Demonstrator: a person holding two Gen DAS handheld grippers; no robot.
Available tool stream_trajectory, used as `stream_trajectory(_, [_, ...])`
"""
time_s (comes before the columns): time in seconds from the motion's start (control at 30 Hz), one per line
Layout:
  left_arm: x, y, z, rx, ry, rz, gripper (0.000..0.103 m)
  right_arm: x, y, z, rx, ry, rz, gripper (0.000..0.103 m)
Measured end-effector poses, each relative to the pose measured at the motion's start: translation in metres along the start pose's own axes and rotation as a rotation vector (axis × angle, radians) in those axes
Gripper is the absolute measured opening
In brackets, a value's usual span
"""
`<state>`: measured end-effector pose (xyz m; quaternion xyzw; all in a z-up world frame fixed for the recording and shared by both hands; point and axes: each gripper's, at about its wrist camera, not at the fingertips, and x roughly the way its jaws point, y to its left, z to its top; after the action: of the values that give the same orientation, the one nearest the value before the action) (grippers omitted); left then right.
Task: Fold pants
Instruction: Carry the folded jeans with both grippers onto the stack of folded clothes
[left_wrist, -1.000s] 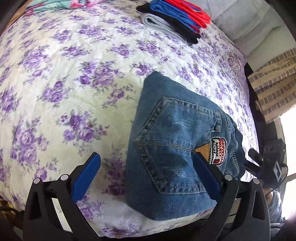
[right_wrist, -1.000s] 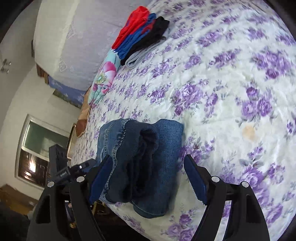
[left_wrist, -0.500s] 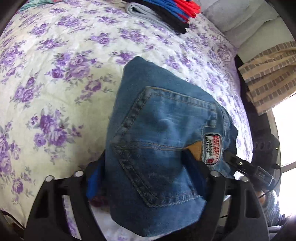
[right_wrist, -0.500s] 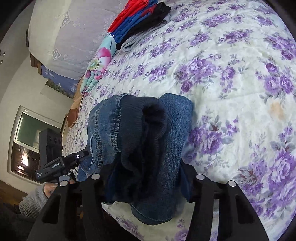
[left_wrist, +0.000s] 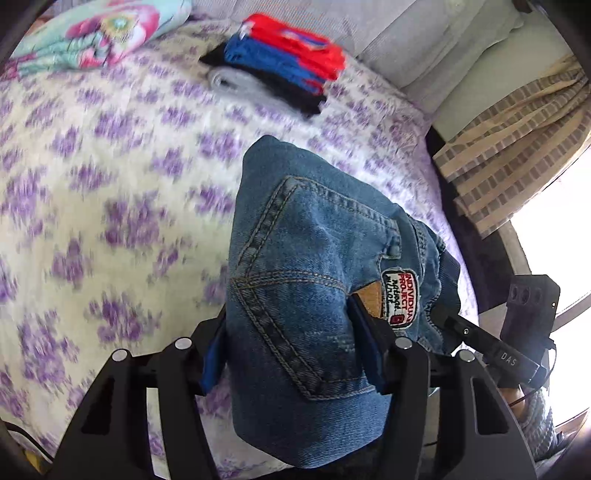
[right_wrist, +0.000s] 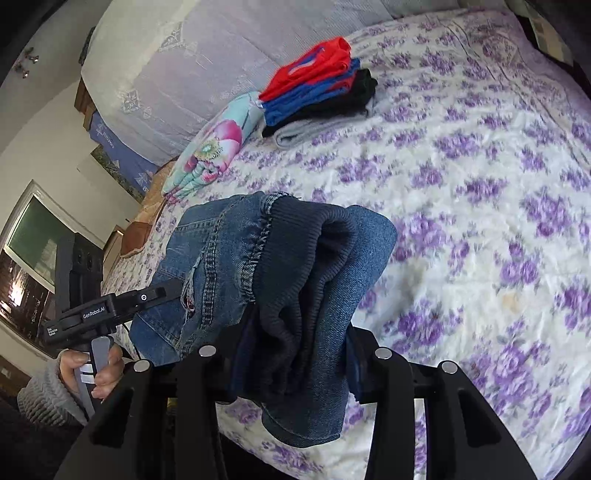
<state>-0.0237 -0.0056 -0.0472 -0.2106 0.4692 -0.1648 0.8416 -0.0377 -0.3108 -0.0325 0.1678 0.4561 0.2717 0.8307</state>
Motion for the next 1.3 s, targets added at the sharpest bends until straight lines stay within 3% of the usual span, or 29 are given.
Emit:
stream_trajectory(0.27, [-0.047,-0.038,0.111,0.095,-0.141,-0.025,0.058,-0.038,0.044,0.109,-0.09,-0.214,0.002,0.042])
stream_trajectory(0.5, [-0.042,-0.045,0.179,0.087,-0.203,0.001,0.058,-0.02,0.047,0.181,-0.087,-0.296,-0.001,0.042])
stream_trajectory(0.7, [0.006,-0.025,0.218,0.017,-0.205,0.059,0.058,0.039,0.013,0.23,-0.072,-0.258,0.007,0.042])
stream_trajectory(0.83, [0.053,0.005,0.234,-0.039,-0.163,0.108,0.057,0.095,-0.019,0.249,-0.041,-0.19,0.013,0.042])
stream_trajectory(1.13, [0.142,0.063,0.25,-0.112,-0.067,0.177,0.058,0.203,-0.076,0.26,0.021,-0.052,0.003,0.042])
stream_trajectory(1.3, [0.175,0.081,0.248,-0.086,-0.031,0.21,0.059,0.243,-0.1,0.256,0.043,-0.004,-0.009,0.044])
